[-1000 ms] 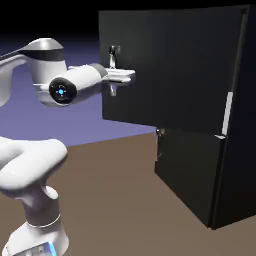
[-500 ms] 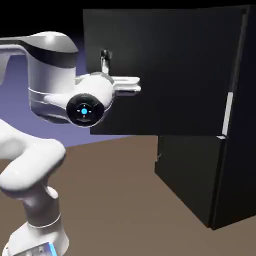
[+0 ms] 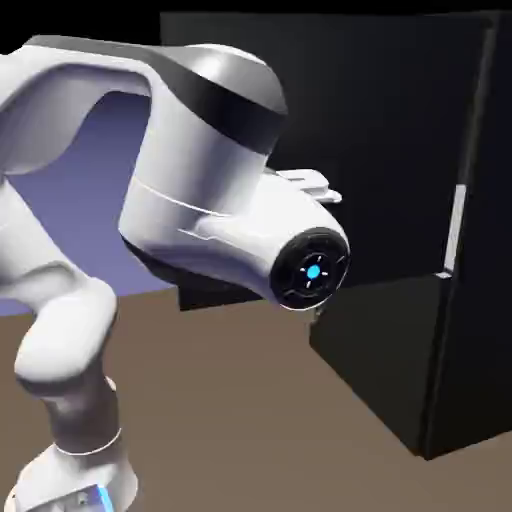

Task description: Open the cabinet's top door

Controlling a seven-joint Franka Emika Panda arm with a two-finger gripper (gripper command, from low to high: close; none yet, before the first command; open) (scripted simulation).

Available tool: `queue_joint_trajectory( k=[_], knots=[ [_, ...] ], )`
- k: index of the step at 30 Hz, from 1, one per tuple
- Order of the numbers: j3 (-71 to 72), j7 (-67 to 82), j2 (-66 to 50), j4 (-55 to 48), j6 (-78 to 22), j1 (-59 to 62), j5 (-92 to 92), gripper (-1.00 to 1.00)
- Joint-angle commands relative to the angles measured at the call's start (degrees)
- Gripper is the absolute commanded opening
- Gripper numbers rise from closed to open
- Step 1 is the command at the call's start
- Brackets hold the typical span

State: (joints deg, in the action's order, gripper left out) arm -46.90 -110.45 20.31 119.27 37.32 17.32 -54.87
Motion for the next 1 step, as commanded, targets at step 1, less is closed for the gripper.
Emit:
queue_joint_trajectory(
  k=[1],
  knots=[
    [-0.78, 0.73, -1.22, -1.1, -1.17, -0.53, 0.22, -1.0]
  ],
)
